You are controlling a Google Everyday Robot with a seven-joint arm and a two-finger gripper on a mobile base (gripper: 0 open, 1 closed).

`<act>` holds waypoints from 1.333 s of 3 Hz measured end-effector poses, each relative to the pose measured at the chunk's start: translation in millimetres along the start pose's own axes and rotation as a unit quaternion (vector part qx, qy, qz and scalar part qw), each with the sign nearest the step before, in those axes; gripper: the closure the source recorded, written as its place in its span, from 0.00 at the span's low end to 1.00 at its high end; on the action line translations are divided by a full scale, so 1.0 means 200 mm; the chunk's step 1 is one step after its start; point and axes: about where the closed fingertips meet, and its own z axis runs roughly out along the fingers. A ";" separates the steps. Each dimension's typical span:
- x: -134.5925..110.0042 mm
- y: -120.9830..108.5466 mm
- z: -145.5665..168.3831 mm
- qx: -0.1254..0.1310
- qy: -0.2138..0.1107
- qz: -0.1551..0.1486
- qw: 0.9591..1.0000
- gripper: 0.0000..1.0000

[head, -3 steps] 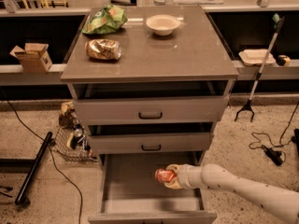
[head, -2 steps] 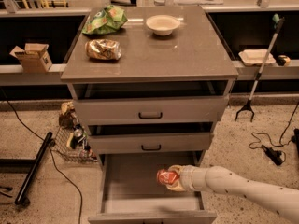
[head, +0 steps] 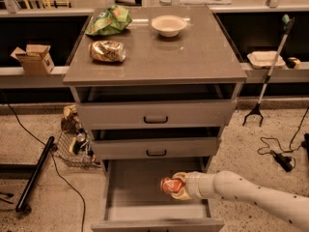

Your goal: Pick coke can from bottom drawer and place on counter

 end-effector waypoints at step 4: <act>-0.53 -0.25 -0.72 -0.053 0.022 -0.111 0.992 1.00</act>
Offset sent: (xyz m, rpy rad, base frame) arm -0.0236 -0.0154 0.1517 -0.0144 0.0149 0.2652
